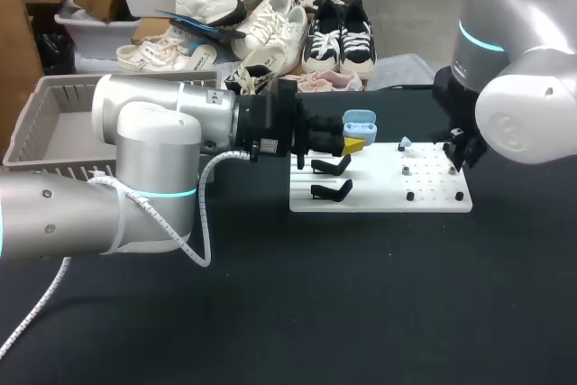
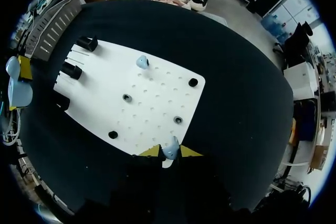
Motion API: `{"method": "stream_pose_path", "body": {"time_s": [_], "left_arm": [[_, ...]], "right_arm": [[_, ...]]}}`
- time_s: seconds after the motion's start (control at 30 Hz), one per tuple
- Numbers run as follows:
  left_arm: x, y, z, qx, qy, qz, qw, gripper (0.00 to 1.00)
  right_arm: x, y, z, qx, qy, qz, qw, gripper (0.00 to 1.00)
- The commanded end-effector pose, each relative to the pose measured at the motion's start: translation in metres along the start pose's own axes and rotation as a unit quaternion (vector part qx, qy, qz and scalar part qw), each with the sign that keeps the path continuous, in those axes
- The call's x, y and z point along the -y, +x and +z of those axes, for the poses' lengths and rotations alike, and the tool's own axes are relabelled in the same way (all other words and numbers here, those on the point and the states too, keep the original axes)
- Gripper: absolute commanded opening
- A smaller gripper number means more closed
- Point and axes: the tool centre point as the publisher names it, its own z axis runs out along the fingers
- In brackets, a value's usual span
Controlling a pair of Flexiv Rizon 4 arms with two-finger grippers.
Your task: Pick up each earbud case from the left stands, insert the matching earbuds, close the lid, and place the case in the box.
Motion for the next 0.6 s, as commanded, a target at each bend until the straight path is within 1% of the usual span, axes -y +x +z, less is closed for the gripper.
{"method": "stream_pose_path", "body": {"time_s": [0.03,0.17,0.2,0.27,0.3,0.33,0.37,0.43,0.47,0.53,0.57,0.6], "left_arm": [[0.001,0.0,0.0,0.001,-0.002,0.001,1.0,0.0],[0.001,0.0,0.0,0.001,-0.002,0.001,1.0,0.0],[0.001,0.0,0.0,0.001,-0.002,0.001,1.0,0.0],[0.001,0.0,0.0,0.001,-0.002,0.001,1.0,0.0],[0.001,0.0,0.0,0.001,-0.002,0.001,1.0,0.0],[0.001,0.0,0.0,0.001,-0.002,0.001,1.0,0.0],[0.001,0.0,0.0,0.001,-0.002,0.001,1.0,0.0],[0.001,0.0,0.0,0.001,-0.002,0.001,1.0,0.0],[0.001,0.0,0.0,0.001,-0.002,0.001,1.0,0.0],[0.001,0.0,0.0,0.001,-0.002,0.001,1.0,0.0],[0.001,0.0,0.0,0.001,-0.002,0.001,1.0,0.0],[0.001,0.0,0.0,0.001,-0.002,0.001,1.0,0.0]], "right_arm": [[-0.001,0.002,0.0,0.003,0.002,0.001,1.0,0.0],[-0.001,0.002,0.0,0.003,0.002,0.001,1.0,0.0],[0.0,0.003,-0.002,-0.002,0.002,0.024,1.0,0.0],[0.0,0.007,-0.005,-0.003,-0.004,0.046,0.999,0.0],[0.0,0.01,-0.008,-0.01,-0.007,0.079,0.997,0.0],[0.001,0.01,-0.009,-0.012,-0.013,0.091,0.996,0.0],[0.003,0.013,-0.011,-0.024,-0.025,0.13,0.991,0.0],[0.005,0.019,-0.015,-0.025,-0.047,0.177,0.983,0.0],[0.006,0.021,-0.017,-0.035,-0.043,0.213,0.975,0.0],[0.005,0.027,-0.022,-0.038,-0.048,0.248,0.967,0.0],[0.004,0.032,-0.026,-0.047,-0.041,0.288,0.955,0.0],[0.003,0.035,-0.03,-0.047,-0.042,0.306,0.95,0.0]]}}
